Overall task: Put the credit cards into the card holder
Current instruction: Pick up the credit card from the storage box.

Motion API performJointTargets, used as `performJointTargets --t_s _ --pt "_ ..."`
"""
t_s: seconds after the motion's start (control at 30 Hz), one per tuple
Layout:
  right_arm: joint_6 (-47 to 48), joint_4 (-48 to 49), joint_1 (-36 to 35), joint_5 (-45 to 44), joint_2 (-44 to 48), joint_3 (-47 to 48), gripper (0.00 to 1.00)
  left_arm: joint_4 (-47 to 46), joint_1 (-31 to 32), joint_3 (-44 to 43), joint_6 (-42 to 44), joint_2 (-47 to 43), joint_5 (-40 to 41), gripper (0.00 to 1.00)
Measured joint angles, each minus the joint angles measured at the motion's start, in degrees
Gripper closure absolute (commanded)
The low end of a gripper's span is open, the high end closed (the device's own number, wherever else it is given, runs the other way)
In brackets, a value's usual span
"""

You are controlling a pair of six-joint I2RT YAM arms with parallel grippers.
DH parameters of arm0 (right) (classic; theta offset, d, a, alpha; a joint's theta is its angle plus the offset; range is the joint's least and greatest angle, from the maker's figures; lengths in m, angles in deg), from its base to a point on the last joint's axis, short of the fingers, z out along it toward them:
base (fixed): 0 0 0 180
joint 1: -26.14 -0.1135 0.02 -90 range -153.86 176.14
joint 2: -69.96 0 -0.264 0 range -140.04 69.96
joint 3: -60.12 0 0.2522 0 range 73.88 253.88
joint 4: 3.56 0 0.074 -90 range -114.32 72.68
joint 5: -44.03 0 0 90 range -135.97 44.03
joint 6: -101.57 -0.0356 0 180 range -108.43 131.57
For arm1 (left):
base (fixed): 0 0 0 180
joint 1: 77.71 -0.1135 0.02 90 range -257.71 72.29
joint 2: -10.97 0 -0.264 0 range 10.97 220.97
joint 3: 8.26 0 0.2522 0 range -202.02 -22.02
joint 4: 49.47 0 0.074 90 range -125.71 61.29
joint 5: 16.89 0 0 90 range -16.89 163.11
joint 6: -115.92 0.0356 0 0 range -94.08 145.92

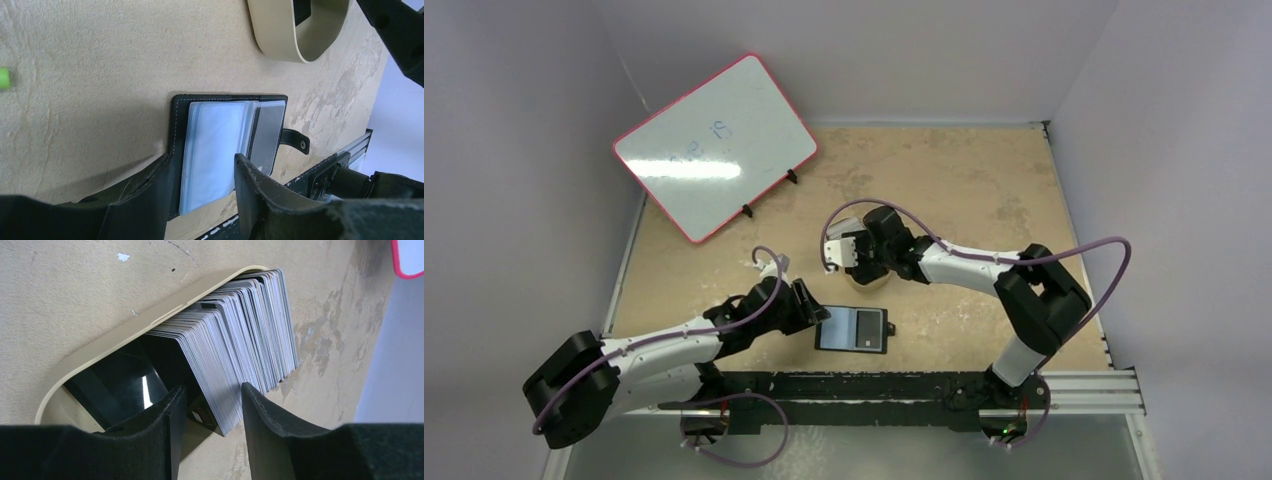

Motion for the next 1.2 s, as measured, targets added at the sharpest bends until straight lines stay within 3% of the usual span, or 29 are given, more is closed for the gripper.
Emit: performJointTargets --t_s 0.27,1.2 --pt "1.31 0.96 -0.02 -0.04 -1.07 0.0 0.54 0.44 0.0 0.11 0.0 -0.63 0.22 0.54" --pt "1.51 0.15 0.04 -1.42 -0.46 1.03 0.8 0.46 0.0 0.11 0.0 -0.55 0.46 0.54"
